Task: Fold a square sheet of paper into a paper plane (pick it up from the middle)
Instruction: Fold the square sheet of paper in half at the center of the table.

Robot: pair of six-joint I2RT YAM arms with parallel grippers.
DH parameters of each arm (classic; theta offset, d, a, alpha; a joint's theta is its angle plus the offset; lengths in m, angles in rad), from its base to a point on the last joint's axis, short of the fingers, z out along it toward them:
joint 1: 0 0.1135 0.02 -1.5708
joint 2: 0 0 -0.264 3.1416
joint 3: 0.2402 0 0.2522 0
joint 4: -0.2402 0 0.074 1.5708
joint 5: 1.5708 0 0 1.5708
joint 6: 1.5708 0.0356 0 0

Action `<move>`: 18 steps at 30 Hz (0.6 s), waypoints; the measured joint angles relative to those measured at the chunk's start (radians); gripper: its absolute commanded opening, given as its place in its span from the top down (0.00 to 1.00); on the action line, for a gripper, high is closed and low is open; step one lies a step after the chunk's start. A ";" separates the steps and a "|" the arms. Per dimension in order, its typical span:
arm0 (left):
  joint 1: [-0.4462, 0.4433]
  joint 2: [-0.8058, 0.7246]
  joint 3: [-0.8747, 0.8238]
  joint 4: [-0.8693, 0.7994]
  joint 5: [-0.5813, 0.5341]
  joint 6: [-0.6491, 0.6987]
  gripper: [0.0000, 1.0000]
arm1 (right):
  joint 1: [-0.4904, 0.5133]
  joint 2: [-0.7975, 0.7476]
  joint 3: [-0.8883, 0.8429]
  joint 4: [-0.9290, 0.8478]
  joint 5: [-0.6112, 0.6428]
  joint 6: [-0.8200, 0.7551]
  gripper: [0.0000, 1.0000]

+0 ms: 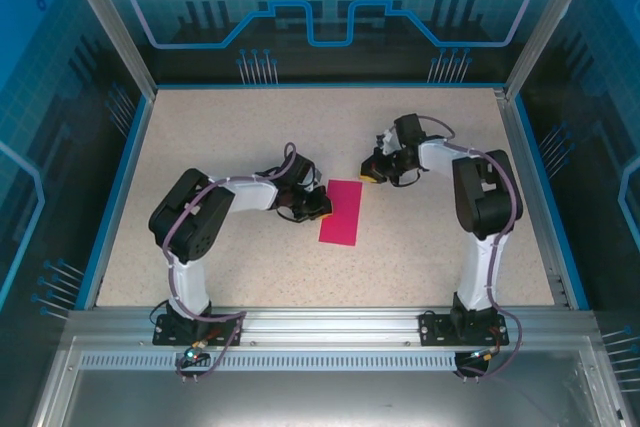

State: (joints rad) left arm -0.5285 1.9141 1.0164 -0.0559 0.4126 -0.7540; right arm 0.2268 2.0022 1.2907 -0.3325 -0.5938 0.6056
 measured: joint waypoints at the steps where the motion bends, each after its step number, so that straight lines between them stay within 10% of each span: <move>1: -0.005 -0.005 -0.004 -0.003 0.000 -0.007 0.99 | 0.003 -0.029 -0.011 -0.006 0.008 -0.006 0.95; 18: -0.014 -0.172 -0.077 -0.070 -0.048 -0.068 0.69 | 0.220 -0.369 -0.440 0.024 0.185 0.077 0.75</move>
State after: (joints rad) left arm -0.5430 1.7424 0.9394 -0.1257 0.3641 -0.8223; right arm 0.4465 1.6337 0.8509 -0.3080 -0.4088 0.6827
